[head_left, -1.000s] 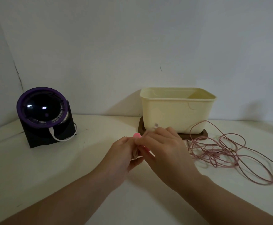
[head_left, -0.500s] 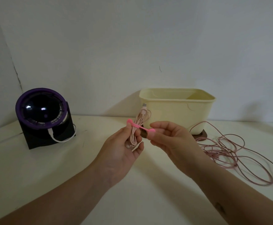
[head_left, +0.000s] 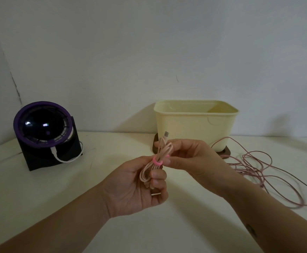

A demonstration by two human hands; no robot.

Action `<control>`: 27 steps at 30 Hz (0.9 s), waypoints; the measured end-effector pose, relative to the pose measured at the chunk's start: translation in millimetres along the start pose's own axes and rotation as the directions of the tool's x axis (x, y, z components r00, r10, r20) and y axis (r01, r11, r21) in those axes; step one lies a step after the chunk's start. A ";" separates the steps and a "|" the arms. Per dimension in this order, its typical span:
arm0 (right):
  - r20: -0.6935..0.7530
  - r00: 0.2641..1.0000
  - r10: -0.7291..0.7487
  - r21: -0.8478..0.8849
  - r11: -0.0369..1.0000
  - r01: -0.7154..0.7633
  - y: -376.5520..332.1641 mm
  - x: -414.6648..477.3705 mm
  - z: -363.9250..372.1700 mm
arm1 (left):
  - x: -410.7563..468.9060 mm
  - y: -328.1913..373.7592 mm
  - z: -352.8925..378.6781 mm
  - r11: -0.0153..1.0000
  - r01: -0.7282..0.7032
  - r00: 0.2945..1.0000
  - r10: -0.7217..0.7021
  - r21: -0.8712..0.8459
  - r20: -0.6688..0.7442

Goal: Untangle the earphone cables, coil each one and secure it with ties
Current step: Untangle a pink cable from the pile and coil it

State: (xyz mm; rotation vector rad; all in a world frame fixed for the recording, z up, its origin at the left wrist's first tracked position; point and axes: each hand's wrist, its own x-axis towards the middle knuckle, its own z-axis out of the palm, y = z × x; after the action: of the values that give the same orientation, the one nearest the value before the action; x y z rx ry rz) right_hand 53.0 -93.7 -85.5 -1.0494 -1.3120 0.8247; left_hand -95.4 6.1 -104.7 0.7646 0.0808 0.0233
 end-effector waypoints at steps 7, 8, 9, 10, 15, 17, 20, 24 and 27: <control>-0.059 0.995 0.075 -0.049 0.996 -0.078 -1.5 -2.2 -1.1 | 5.1 -4.9 10.3 0.968 -0.098 0.932 0.170 0.229 -0.321; -0.087 0.993 0.083 -0.069 0.994 -0.090 -0.8 -1.9 -0.7 | 7.9 -6.0 8.7 0.934 -0.139 0.887 0.266 0.330 -0.378; -0.111 0.990 0.088 -0.089 0.991 -0.098 0.2 -1.7 -0.1 | 9.6 -6.1 6.6 0.889 -0.168 0.849 0.350 0.426 -0.397; -0.136 0.986 0.093 -0.103 0.989 -0.107 0.8 -1.3 1.1 | 10.9 -6.1 3.6 0.840 -0.193 0.827 0.418 0.507 -0.377; -0.254 0.961 0.104 -0.129 0.982 -0.140 2.7 -0.9 1.9 | 9.4 -11.0 4.7 0.623 -0.271 0.783 0.586 0.733 -0.208; -0.249 0.962 0.112 -0.108 0.984 -0.143 3.1 -1.2 4.8 | 12.0 -13.1 3.4 0.614 -0.302 0.750 0.625 0.729 -0.216; -0.255 0.962 0.102 -0.102 0.986 -0.132 3.5 -0.6 10.0 | 14.1 -11.6 7.1 0.719 -0.367 0.717 0.623 0.590 -0.314; -0.296 0.953 0.059 -0.115 0.989 -0.097 2.8 1.1 12.9 | 13.0 -3.6 16.1 0.747 -0.437 0.716 0.626 0.502 -0.308; -0.347 0.938 0.017 -0.096 0.994 -0.053 2.9 1.7 14.6 | 11.7 5.7 18.1 0.731 -0.473 0.691 0.654 0.491 -0.308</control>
State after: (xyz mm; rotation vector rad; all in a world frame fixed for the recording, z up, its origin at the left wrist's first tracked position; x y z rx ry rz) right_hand 39.0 -89.2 -88.3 -1.2409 -1.0458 0.5688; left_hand -82.2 -1.7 -88.5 1.1398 0.3084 0.8344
